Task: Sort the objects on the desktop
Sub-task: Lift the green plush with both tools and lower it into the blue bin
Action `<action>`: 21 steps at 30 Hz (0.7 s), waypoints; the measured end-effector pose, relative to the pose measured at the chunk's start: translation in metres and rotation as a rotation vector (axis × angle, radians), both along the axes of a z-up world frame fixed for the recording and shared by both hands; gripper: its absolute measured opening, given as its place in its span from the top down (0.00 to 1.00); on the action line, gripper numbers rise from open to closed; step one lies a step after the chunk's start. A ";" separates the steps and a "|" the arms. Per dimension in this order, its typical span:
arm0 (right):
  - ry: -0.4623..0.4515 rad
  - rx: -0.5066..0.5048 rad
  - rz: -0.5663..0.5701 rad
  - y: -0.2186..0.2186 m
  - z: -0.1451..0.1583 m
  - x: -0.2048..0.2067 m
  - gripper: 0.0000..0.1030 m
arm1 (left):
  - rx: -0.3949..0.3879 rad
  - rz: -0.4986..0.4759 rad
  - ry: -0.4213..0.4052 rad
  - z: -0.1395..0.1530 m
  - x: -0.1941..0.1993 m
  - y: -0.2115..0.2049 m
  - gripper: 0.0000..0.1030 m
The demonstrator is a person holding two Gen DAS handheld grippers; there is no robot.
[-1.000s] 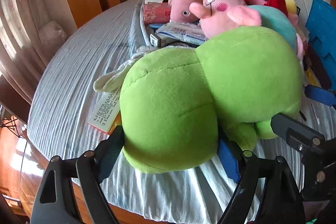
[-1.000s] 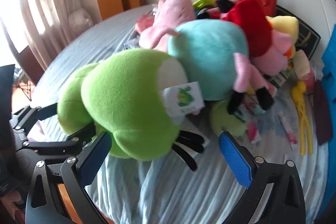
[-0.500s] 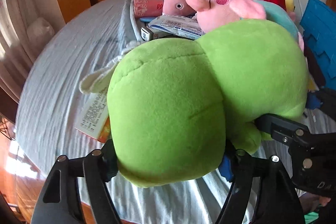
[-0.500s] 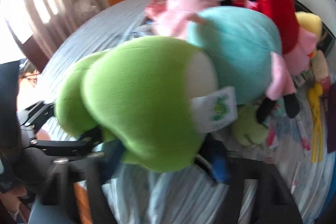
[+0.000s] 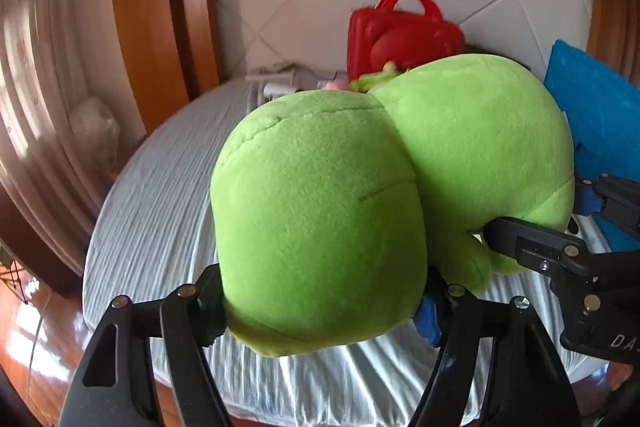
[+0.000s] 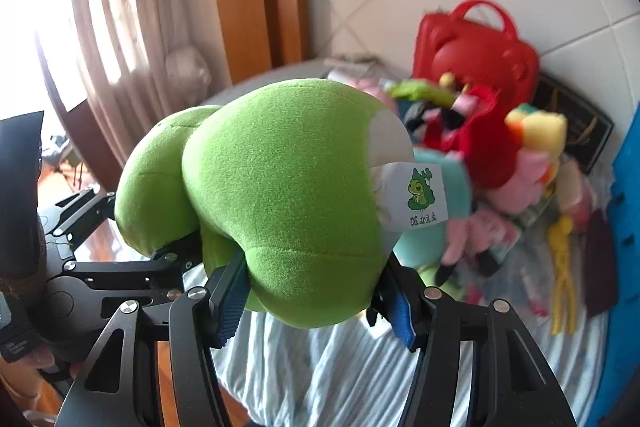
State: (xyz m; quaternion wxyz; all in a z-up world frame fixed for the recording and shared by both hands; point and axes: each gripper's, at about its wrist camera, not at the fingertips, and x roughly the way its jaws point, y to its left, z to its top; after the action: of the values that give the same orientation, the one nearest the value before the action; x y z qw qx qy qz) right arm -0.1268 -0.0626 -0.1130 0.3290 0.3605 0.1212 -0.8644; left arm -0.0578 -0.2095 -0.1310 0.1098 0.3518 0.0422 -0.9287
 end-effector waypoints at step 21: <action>0.354 -0.080 -0.525 0.278 0.195 0.000 0.42 | -0.035 -0.556 0.358 0.188 -0.069 0.295 0.31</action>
State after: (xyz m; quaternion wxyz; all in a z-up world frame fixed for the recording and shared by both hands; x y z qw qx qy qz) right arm -0.1272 0.2156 0.0823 0.0823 0.2101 0.0455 -0.9732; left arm -0.1264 0.0854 0.0567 -0.1511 0.1790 -0.0527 -0.9708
